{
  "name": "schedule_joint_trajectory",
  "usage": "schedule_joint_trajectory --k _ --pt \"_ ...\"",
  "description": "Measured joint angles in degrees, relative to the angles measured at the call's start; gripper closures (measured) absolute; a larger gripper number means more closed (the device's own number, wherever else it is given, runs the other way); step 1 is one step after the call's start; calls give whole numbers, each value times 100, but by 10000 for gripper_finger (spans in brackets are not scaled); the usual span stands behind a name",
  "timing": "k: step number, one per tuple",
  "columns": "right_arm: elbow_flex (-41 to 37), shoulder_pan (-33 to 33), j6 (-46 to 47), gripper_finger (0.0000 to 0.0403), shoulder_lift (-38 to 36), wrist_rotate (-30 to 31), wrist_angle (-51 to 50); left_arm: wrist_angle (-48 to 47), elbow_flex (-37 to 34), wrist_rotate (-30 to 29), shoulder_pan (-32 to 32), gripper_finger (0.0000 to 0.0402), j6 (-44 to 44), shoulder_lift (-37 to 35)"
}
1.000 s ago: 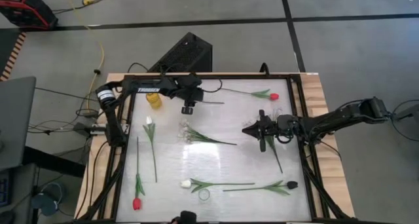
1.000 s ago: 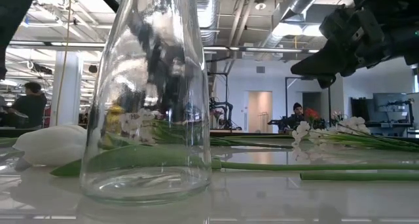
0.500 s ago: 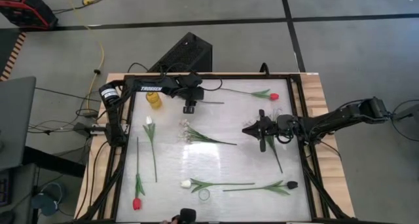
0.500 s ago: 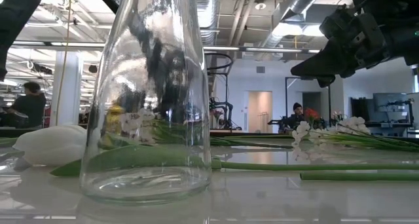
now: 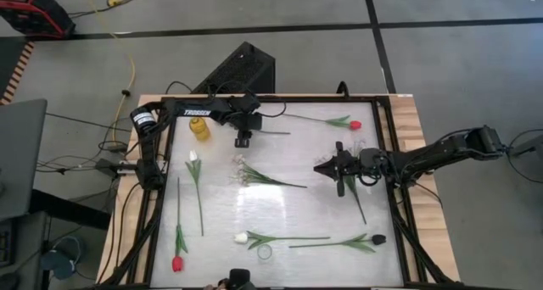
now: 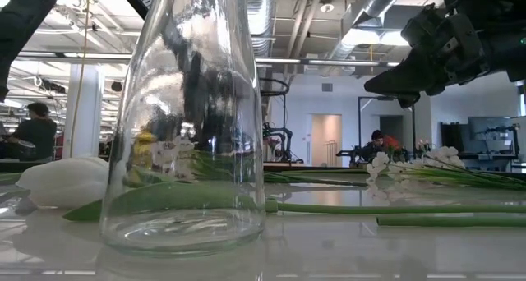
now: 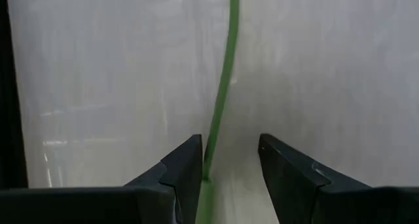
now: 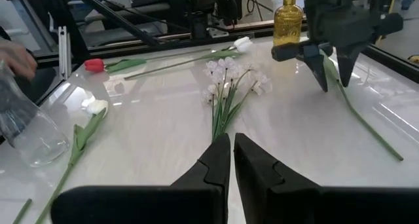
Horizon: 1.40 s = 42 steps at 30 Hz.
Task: Sort flowers into vase by color
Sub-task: Put the top black tulip into the yellow vase
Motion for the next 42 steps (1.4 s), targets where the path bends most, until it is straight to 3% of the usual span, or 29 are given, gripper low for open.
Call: schedule_joint_trajectory --k 6,10,12,23,29,37,42 --pt "0 60 60 352 -2 -17 27 -188 5 -87 -89 278 132 167" --pt "0 146 58 352 -2 -17 31 -532 108 -350 -170 367 376 168" --pt "0 149 58 352 -2 -17 29 -695 243 -555 -214 390 395 178" --pt "0 146 42 352 -2 -15 -34 -1886 1626 -2015 -1125 401 576 -206" --pt "0 144 48 352 -2 -13 -89 -2104 1660 -2248 -1755 401 454 -943" --pt "0 184 193 352 0 -9 -100 -3359 1645 -3452 -2701 401 -270 -1502" --pt "0 183 193 352 0 -8 -107 -4398 1643 -3795 -2872 401 -952 -1545"
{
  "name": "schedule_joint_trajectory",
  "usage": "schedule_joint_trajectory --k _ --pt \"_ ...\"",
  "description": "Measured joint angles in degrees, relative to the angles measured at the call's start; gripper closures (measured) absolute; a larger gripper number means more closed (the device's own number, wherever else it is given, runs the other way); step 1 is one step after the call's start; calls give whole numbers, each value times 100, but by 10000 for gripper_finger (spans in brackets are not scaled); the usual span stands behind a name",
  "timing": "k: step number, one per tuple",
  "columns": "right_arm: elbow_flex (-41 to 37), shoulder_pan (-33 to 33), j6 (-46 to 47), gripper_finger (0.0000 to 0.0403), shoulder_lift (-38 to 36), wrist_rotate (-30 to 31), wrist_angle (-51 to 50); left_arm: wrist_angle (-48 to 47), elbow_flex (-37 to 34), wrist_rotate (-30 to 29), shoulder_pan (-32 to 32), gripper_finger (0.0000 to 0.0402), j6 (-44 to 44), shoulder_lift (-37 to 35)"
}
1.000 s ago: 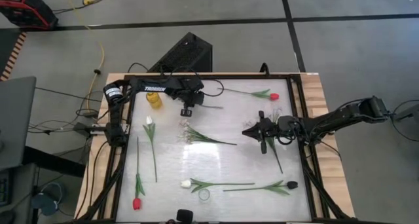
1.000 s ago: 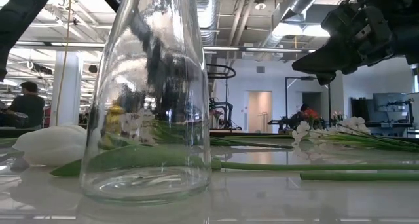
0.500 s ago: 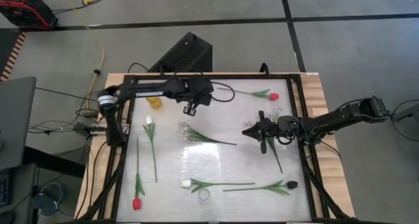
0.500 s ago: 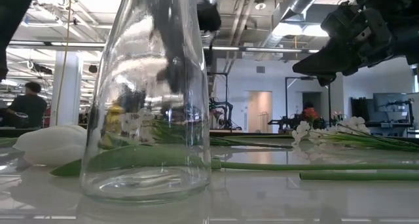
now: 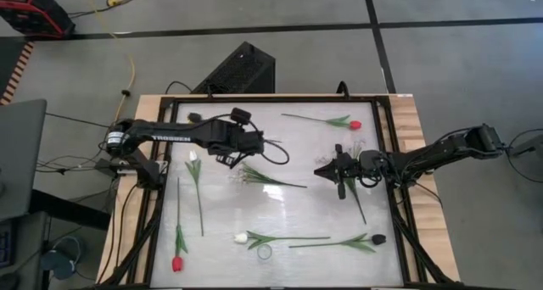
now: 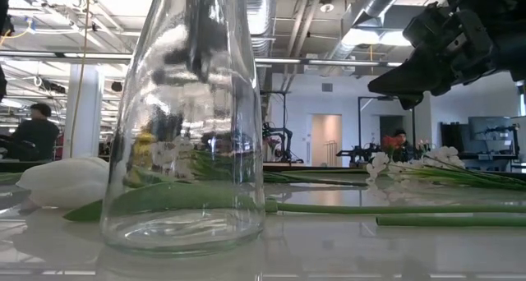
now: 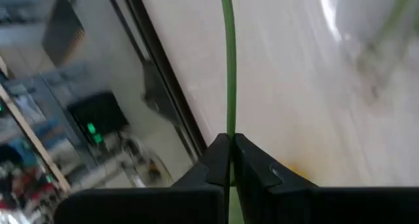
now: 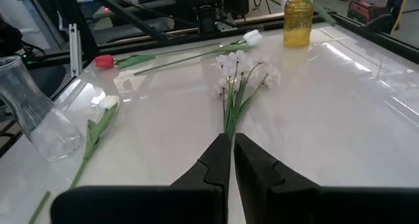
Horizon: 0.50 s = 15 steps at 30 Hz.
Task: Sort flowers into vase by color
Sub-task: Put the top black tulip into the yellow vase
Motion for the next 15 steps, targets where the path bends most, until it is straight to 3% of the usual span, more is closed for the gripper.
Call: schedule_joint_trajectory --k 4,7,11,15 --pt "0 -1 -1 352 0 2 0 -797 -3 -16 11 402 -744 -4" --pt "0 -1 0 352 0 2 0 -869 -113 -3 -44 401 -1002 -13" --pt "0 -1 0 352 0 2 0 -866 -790 165 -241 401 -823 -23" --pt "0 -1 -18 352 0 4 0 -435 -1648 -90 -605 401 -455 -28"
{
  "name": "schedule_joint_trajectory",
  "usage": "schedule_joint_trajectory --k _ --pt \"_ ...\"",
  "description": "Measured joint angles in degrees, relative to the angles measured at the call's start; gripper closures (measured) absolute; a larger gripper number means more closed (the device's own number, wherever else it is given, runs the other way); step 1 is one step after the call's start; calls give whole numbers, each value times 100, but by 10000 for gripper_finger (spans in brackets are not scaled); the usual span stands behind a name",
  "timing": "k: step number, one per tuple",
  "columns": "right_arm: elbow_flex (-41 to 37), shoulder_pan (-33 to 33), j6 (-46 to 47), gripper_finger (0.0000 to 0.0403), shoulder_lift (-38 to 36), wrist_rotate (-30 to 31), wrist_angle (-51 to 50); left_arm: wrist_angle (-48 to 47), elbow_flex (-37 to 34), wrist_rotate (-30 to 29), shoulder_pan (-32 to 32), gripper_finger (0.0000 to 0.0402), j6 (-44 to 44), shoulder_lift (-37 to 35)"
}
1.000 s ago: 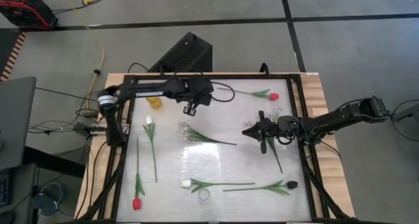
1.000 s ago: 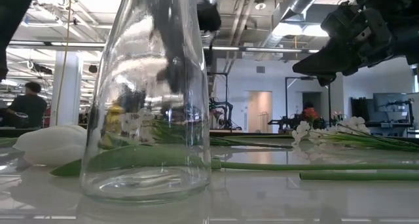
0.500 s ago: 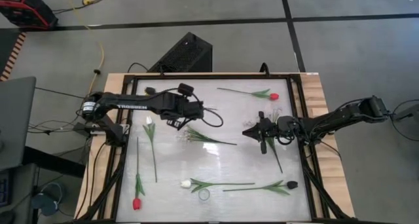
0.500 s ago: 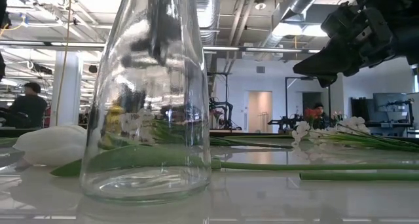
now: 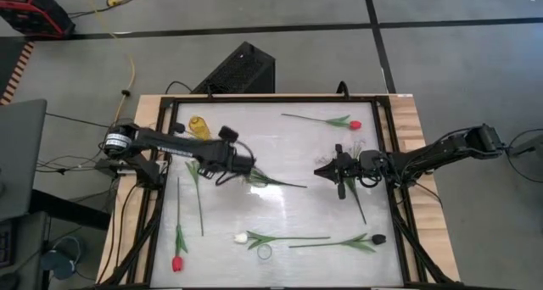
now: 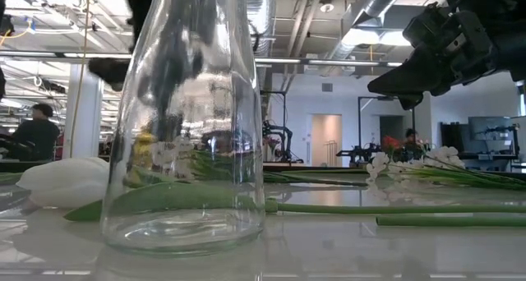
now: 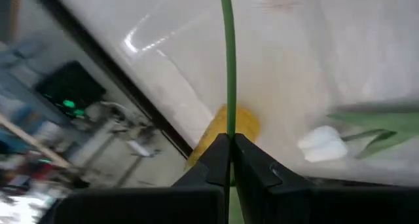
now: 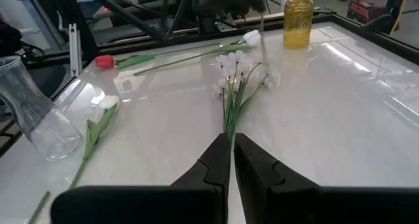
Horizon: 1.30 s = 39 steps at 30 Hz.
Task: Sort flowers into vase by color
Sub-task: Put the top black tulip into the yellow vase
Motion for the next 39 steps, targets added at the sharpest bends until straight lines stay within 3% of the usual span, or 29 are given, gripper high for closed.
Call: schedule_joint_trajectory --k 3,8,12,17,22,26,31,39 --pt "0 -9 -11 352 0 4 0 437 -464 -385 -211 401 152 0" --pt "0 -9 -18 352 0 7 0 181 -665 -1010 -287 401 100 -102" --pt "0 -9 -21 352 0 13 2 -18 -663 -1583 -233 401 222 -665" --pt "0 -9 6 352 0 108 3 -71 -654 -2367 55 401 1140 -1627" --pt "0 -9 18 352 0 157 4 -669 -654 -2527 554 401 2071 -2491" --pt "0 -11 20 352 0 157 4 -1023 -654 -2781 970 401 2332 -2910" --pt "0 -11 21 352 0 157 3 -1568 -654 -3191 1216 401 2599 -2992" --pt "0 -9 18 352 0 157 -1 -1845 -680 -3047 1499 401 2444 -3060"
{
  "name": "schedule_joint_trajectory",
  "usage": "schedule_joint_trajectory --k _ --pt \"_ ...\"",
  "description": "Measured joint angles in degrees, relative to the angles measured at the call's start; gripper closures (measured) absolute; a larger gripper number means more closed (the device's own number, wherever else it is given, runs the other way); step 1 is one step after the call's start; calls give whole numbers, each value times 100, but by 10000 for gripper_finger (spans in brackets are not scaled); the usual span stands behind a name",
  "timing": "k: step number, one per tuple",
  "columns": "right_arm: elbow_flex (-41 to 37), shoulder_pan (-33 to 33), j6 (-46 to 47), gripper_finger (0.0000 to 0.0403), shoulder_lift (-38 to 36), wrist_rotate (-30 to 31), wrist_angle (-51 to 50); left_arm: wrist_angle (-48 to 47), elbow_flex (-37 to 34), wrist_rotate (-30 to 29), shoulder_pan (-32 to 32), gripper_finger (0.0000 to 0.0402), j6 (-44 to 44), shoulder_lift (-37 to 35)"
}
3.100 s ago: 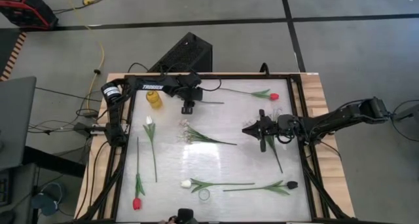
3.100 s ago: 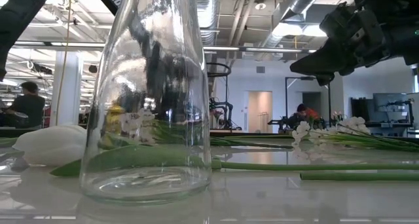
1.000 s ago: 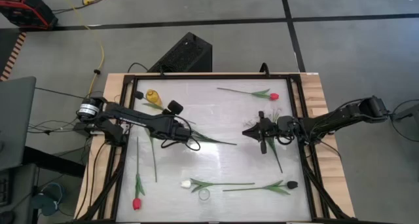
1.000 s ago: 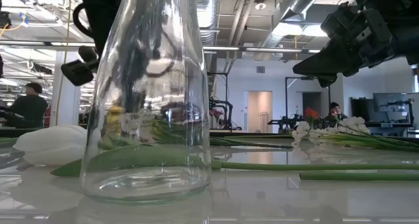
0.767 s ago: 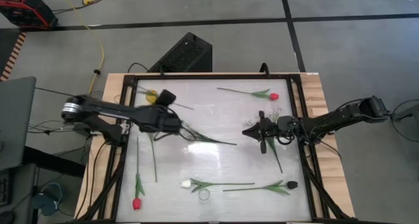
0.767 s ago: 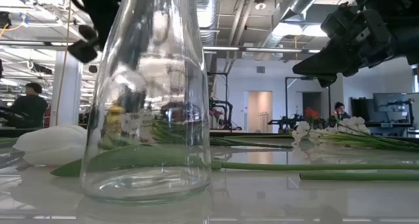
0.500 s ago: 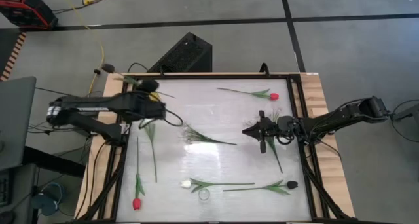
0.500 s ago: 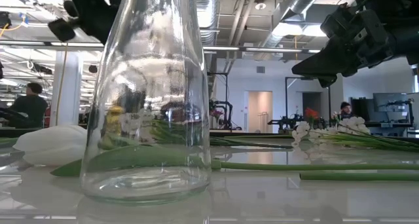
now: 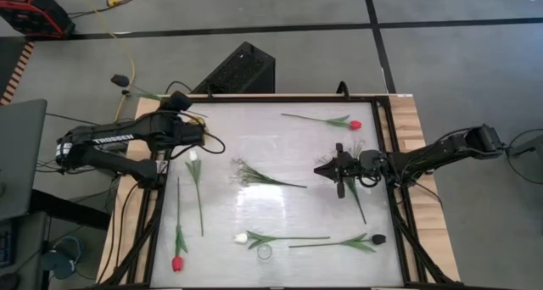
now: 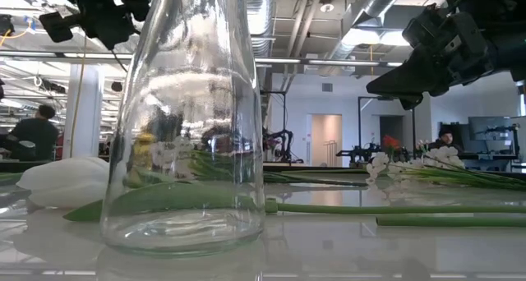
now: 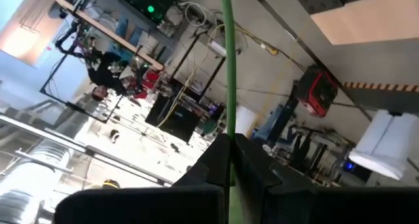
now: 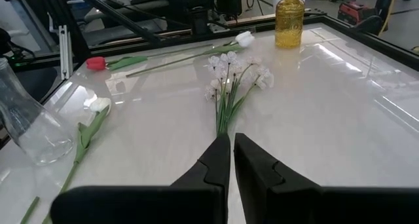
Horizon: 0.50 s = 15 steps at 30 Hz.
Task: Sort flowers into vase by color
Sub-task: Put the top black tulip into the yellow vase
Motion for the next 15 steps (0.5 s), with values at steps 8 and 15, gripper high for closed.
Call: schedule_joint_trajectory --k 8,15 --pt "0 1 0 352 2 0 -99 -8 0 229 460 401 267 -473" --pt "0 1 -2 352 2 0 -91 2 -11 1045 540 401 373 -828"
